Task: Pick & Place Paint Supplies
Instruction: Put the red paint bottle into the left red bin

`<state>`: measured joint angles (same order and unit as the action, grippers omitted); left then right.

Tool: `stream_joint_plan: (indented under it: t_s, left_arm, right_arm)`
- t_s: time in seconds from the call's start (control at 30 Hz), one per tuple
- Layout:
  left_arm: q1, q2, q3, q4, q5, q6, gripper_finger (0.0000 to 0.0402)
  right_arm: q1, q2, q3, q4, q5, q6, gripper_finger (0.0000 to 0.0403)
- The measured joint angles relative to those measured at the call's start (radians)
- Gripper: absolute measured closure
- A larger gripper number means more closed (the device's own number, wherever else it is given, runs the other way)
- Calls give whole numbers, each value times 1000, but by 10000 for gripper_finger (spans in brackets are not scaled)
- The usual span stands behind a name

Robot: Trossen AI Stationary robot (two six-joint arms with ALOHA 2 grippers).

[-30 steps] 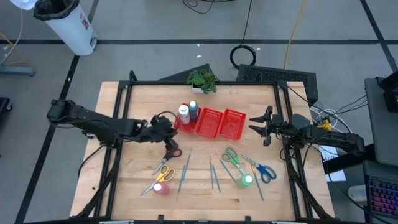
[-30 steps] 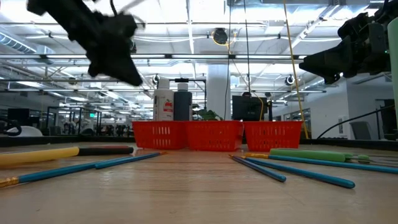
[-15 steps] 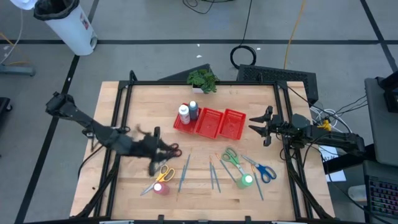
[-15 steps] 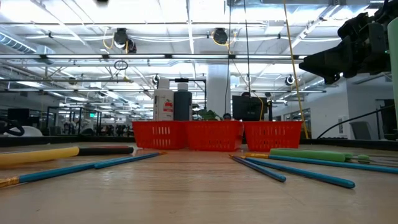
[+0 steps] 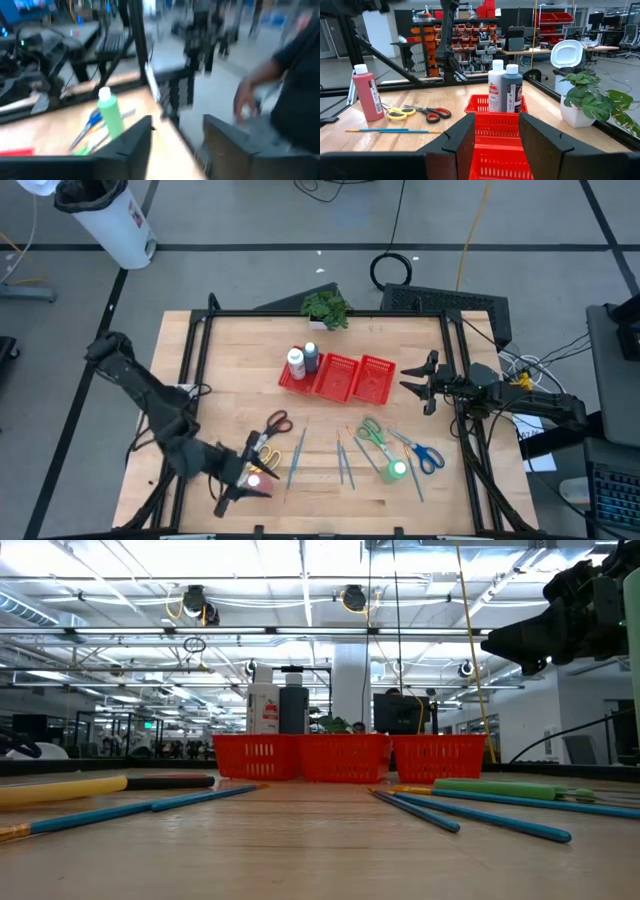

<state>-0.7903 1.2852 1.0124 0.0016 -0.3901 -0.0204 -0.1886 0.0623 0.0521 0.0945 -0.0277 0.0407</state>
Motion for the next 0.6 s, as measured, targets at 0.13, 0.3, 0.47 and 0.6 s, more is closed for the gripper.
stream_joint_plan:
  t_s: [0.13, 0.3, 0.47, 0.6]
  left_arm:
    - [-50, 42, 149, -461, -34, -84, 122]
    - [-60, 64, 180, -679, -91, -384, 82]
    - [-62, 64, 143, -720, -35, -577, 78]
    - [-62, 94, 129, -723, -7, -621, 90]
  right_arm:
    - [0, 0, 0, 0, 0, 0, 261]
    - [0, 0, 0, 1, 0, 0, 261]
    - [0, 0, 0, 0, 0, 0, 261]
    - [0, 0, 0, 0, 0, 0, 261]
